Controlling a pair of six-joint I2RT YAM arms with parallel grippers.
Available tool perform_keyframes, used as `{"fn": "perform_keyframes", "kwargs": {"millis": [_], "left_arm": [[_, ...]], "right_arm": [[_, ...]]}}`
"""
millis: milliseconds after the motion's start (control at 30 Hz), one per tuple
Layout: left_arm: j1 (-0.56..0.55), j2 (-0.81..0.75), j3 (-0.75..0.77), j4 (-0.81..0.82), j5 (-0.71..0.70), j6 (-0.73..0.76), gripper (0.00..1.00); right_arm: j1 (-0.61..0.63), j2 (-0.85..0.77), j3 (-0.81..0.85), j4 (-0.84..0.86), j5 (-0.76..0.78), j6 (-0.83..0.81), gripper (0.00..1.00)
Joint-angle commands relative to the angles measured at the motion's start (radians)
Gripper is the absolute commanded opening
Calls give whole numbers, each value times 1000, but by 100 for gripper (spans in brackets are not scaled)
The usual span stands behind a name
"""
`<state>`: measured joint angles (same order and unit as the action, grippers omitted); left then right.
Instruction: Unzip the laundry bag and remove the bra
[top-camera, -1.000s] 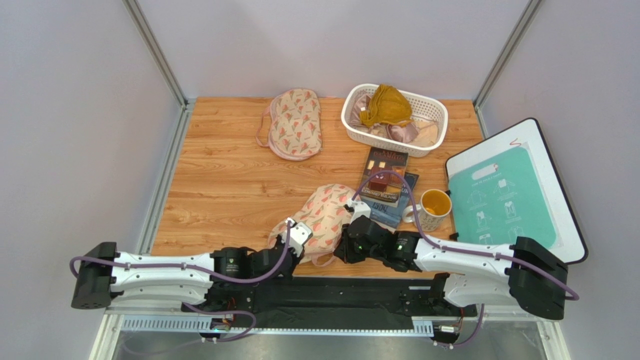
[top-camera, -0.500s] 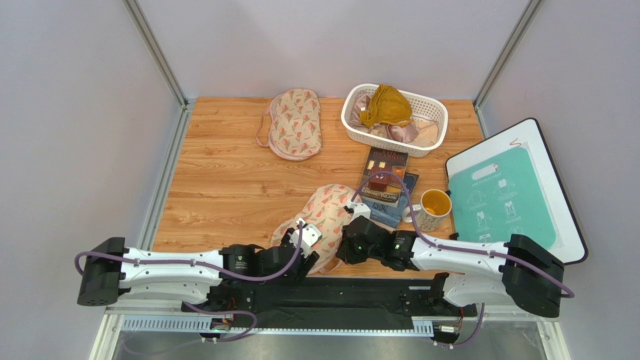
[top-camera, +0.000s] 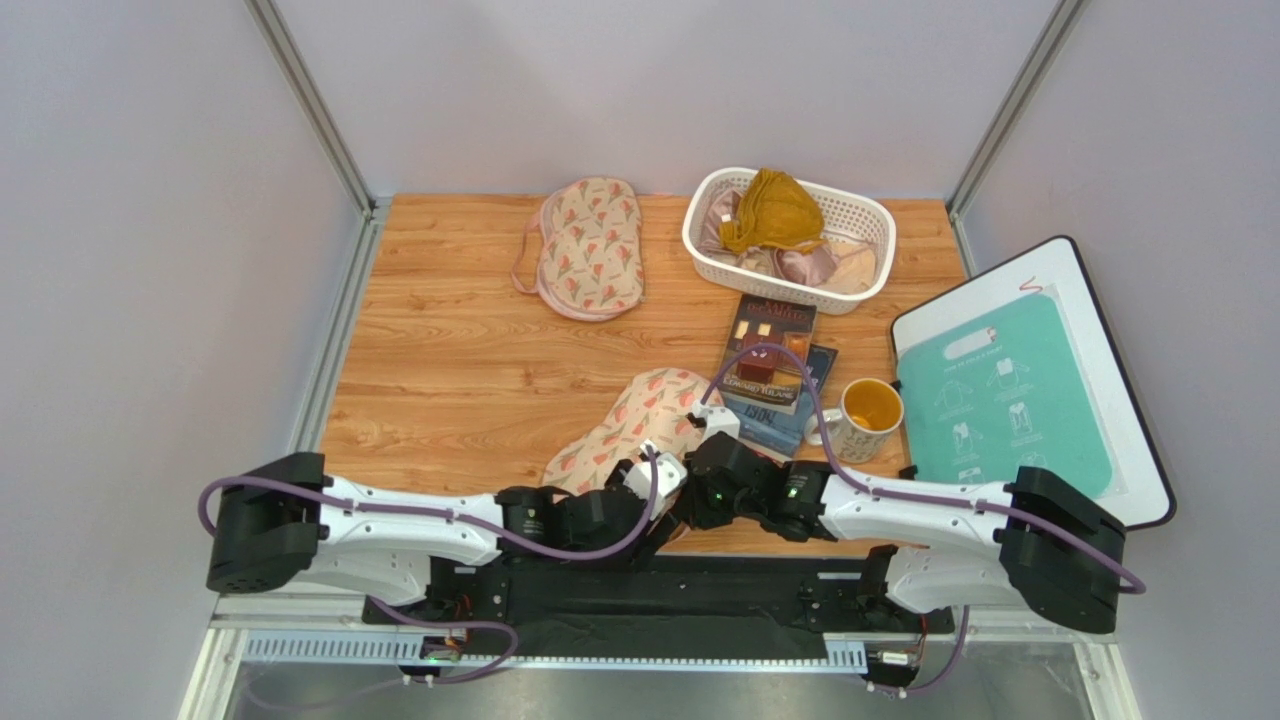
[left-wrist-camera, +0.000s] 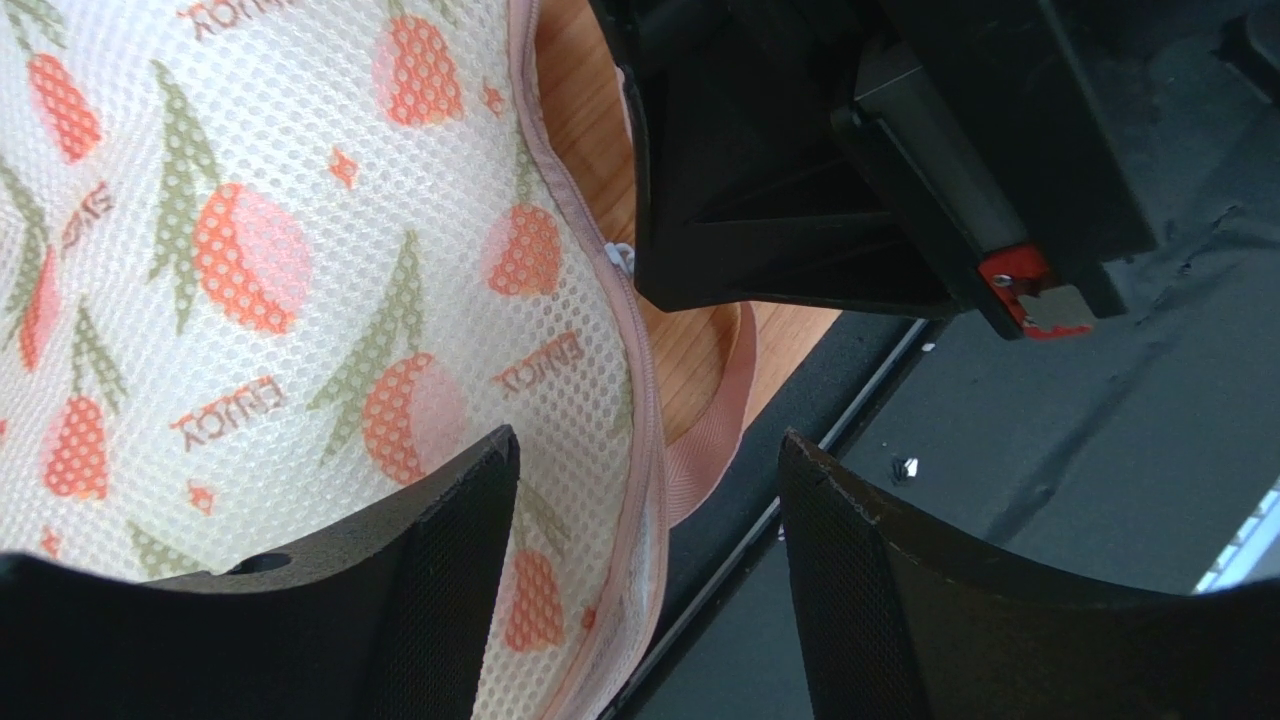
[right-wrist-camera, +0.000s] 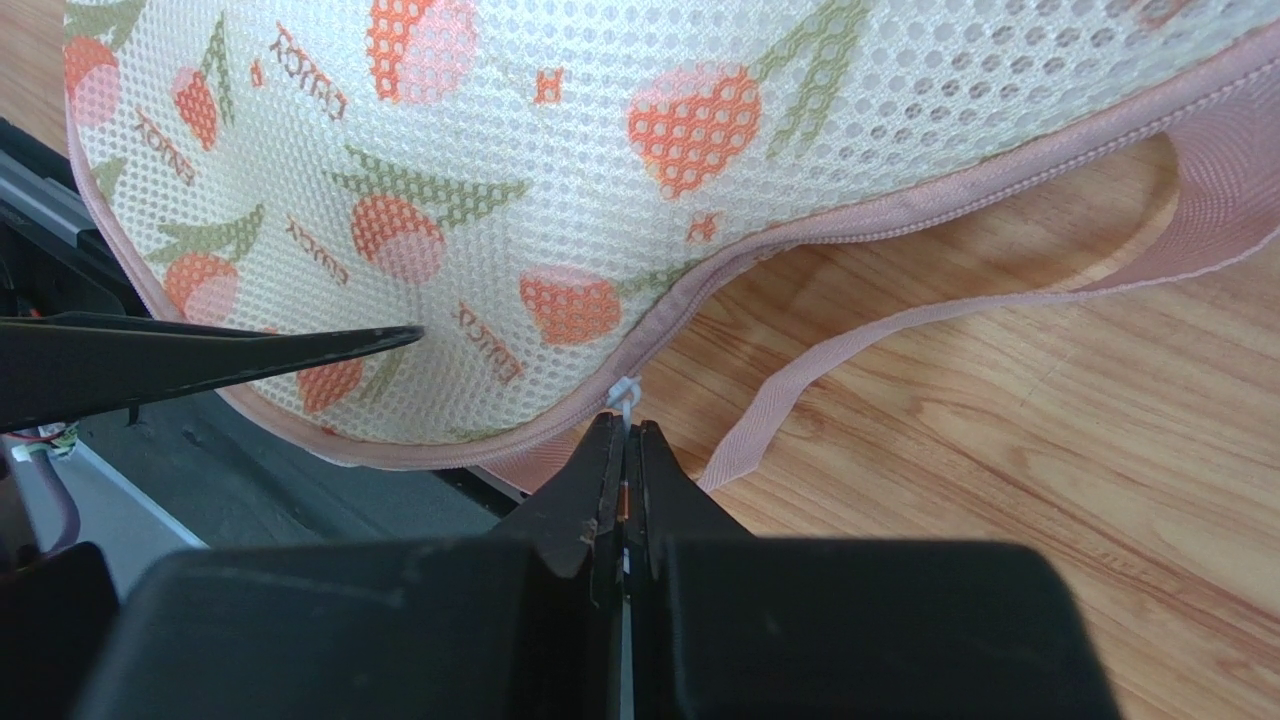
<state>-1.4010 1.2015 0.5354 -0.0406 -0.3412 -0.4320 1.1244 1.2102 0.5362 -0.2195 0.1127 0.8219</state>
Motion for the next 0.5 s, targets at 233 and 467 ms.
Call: {"fn": "perform_keyframes", "kwargs": {"millis": [233, 467], "left_arm": [[-4, 58, 32, 47, -67, -24, 29], [-4, 30, 15, 15, -88, -36, 0]], "right_arm": [[-2, -1, 11, 40, -16, -4, 0], [-2, -9, 5, 40, -16, -3, 0]]}}
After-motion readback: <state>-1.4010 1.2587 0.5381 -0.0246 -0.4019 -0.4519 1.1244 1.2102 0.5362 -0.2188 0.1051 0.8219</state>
